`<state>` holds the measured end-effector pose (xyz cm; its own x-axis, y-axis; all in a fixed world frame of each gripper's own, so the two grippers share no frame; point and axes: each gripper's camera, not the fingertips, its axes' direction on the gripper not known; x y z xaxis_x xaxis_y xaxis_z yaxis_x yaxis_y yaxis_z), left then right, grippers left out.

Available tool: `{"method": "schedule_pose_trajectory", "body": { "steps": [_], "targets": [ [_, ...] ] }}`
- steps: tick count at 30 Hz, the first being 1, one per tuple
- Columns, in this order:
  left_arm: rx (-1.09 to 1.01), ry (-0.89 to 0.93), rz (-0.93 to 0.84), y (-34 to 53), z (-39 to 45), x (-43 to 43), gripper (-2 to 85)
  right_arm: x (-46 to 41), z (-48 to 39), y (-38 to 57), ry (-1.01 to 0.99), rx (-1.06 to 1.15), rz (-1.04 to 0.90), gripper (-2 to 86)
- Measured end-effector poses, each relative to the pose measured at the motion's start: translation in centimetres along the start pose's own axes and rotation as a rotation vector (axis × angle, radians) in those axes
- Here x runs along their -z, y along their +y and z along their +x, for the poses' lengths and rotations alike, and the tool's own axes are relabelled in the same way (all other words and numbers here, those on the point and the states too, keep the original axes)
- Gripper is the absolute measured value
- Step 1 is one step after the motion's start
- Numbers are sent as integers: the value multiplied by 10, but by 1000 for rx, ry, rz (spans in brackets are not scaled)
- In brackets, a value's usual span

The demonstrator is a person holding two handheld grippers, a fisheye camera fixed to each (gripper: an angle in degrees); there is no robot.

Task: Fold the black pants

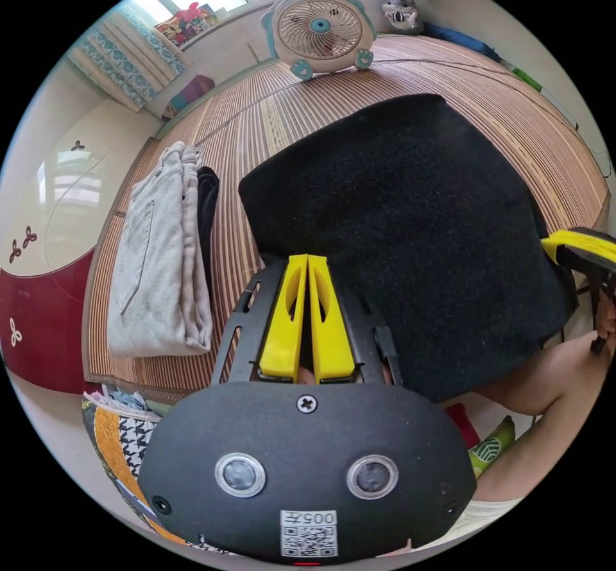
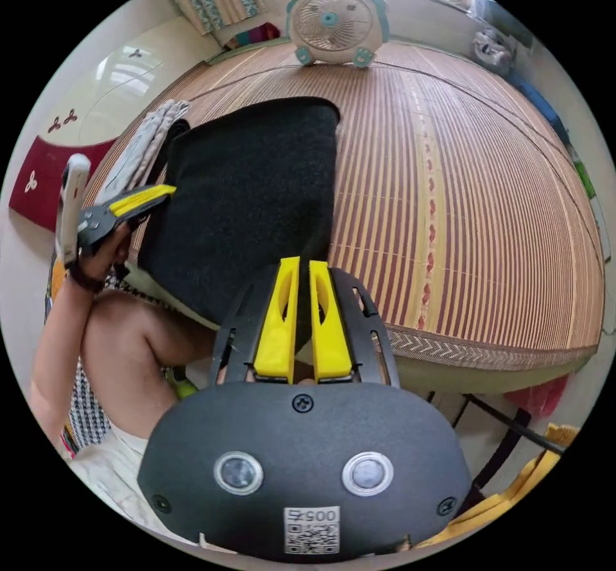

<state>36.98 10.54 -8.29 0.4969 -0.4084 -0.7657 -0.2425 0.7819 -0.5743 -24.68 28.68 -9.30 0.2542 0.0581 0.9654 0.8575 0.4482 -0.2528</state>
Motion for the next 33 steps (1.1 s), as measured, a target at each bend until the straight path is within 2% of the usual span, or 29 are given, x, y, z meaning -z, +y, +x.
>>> {"method": "schedule_pose_trajectory", "body": {
  "steps": [4, 9, 14, 17, 23, 28, 33],
  "targets": [
    [122, -43, 27, -15, -14, -1, -6, -3, -20, 12, -83, 220, -23, -1],
    [240, -1, 7, -13, -40, 15, -3, 13, -15, 22, -156, 293, 23, 11],
    [283, 63, 69, 18, -62, 45, -2, 62, -7, 42, -84, 180, 440, 35],
    [238, 91, 82, 35, -67, 56, -2, 62, -19, 37, 6, 173, 476, 50],
    [19, 70, 59, 58, -68, 57, -2, 33, -55, -5, 156, 243, 407, 60],
    [-131, 244, 76, 91, -84, 59, -2, 22, -60, -43, 178, 174, 406, 61],
    [-194, 237, 53, 107, -90, 52, -2, -3, -58, -78, 234, 140, 325, 55]
  ]
}}
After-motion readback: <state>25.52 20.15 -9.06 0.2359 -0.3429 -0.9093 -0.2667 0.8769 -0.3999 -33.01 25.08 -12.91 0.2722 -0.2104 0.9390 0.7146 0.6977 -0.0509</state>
